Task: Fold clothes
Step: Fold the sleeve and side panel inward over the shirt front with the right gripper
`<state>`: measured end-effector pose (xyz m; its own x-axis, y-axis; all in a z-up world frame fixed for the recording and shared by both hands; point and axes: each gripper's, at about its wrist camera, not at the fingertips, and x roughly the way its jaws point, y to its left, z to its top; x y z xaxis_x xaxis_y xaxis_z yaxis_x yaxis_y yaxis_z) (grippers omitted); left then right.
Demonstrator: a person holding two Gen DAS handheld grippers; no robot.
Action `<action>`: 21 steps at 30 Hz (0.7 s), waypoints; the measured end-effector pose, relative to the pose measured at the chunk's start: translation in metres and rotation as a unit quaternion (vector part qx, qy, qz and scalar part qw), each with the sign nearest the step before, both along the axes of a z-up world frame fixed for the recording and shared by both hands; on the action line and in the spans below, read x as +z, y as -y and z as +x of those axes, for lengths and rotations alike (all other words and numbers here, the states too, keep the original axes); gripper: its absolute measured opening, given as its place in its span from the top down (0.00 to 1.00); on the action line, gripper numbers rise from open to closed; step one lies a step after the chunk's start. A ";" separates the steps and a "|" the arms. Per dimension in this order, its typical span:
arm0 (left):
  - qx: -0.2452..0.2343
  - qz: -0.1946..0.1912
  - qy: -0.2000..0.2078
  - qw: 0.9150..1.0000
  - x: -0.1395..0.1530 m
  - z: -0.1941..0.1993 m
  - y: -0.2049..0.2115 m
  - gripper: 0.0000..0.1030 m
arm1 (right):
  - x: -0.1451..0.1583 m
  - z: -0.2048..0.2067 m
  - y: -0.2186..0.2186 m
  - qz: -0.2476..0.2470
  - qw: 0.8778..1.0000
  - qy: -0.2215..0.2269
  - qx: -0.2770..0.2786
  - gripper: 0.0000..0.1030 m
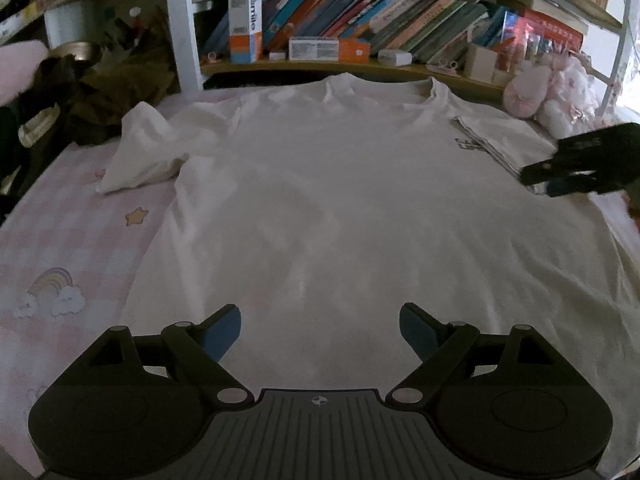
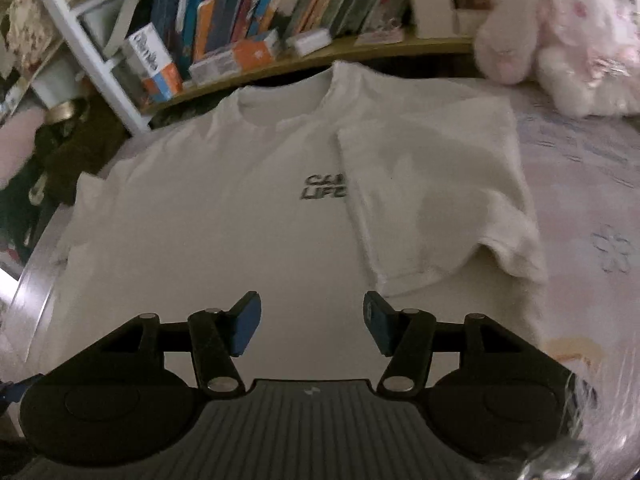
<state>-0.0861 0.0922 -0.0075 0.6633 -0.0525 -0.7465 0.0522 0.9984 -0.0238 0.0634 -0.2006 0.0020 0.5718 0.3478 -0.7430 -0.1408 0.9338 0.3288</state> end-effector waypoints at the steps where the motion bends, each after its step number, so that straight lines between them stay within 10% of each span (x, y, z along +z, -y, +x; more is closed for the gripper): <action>1: -0.002 -0.002 -0.001 1.000 -0.001 0.001 0.000 0.14 | 0.001 -0.003 0.004 0.001 1.000 0.004 -0.010 0.46; 17: -0.038 0.006 0.005 0.999 -0.001 0.010 0.009 0.14 | -0.020 0.008 0.019 0.001 0.986 0.001 -0.164 0.62; 21: -0.032 0.009 0.006 0.999 0.000 0.009 0.007 0.14 | -0.027 0.017 0.035 0.108 0.968 -0.037 -0.225 0.93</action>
